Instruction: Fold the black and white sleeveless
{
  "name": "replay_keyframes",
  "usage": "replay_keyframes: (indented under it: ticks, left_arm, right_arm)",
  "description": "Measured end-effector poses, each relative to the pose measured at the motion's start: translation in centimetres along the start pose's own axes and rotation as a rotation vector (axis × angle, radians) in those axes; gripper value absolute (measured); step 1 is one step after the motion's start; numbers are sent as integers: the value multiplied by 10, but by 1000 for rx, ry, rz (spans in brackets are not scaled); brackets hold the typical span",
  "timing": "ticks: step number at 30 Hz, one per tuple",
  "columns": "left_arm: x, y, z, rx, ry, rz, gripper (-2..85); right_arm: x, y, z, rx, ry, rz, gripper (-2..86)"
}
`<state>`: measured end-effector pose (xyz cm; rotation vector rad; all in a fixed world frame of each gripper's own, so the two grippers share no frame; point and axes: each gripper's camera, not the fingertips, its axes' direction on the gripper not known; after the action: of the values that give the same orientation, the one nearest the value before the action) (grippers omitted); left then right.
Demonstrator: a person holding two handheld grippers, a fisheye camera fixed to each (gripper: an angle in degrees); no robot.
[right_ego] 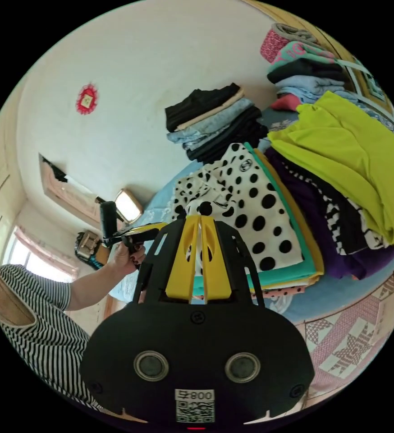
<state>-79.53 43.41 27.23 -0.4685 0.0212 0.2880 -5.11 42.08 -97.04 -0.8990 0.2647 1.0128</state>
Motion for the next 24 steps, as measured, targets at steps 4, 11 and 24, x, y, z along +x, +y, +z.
replay_keyframes:
  ticks: [4,11,24]
  left_arm:
    - [3,8,-21,74,72,15,67]
    - [22,-41,9,-61,94,159,47]
    - [-3,1,-30,2,167,-42,62]
  right_arm:
    - [0,1,11,-23,-91,-43,6]
    - [2,-2,27,-83,-128,-78,5]
    - [3,-8,56,-224,-107,-108,5]
